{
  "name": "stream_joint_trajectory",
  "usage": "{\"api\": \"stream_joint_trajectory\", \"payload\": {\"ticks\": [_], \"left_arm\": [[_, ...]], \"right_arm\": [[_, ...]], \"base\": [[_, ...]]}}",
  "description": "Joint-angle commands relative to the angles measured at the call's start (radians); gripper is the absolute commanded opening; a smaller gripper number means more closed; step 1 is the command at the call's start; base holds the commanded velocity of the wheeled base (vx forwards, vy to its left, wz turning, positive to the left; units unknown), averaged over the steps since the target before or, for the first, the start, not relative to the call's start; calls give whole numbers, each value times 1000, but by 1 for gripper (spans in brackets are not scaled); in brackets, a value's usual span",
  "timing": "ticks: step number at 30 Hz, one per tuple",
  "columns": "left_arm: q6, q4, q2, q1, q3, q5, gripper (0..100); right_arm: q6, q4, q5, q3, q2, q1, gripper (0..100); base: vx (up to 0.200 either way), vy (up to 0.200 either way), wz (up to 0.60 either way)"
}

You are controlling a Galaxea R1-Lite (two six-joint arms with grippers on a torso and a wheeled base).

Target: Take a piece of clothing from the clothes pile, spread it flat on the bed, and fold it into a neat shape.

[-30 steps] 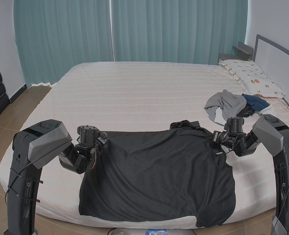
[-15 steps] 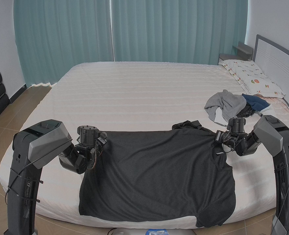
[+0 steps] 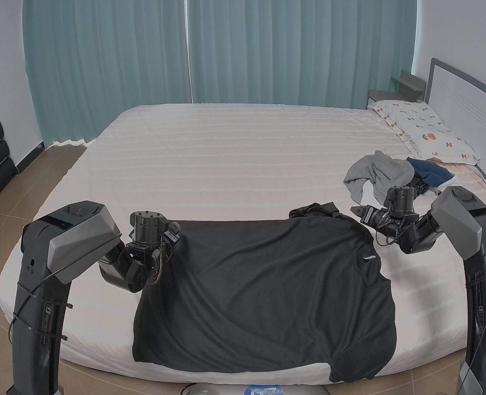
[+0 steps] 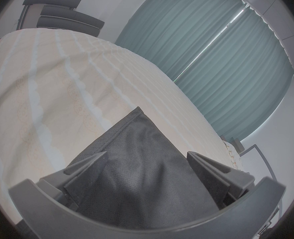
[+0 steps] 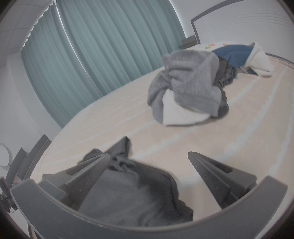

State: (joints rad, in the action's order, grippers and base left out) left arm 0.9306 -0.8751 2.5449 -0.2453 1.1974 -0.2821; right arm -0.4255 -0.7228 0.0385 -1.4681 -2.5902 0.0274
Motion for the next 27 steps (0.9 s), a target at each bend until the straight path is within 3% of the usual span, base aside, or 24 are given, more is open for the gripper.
{"api": "stream_joint_trajectory", "payload": {"ticks": [1,6,15,27], "left_arm": [[0,1,2,0,-1,0,100],[0,1,3,0,-1,0,100],[0,1,3,-2,-2,0,100],[0,1,6,-3,-2,0,100]], "right_arm": [[-6,23,4,-58,32,9,100],[-4,152,9,-75,25,63,100],[-27,186,35,-258,-120,52,100],[-42,240,32,-298,-149,57,100]], "base": [[0,0,0],[0,0,0],[0,0,0],[0,0,0]]}}
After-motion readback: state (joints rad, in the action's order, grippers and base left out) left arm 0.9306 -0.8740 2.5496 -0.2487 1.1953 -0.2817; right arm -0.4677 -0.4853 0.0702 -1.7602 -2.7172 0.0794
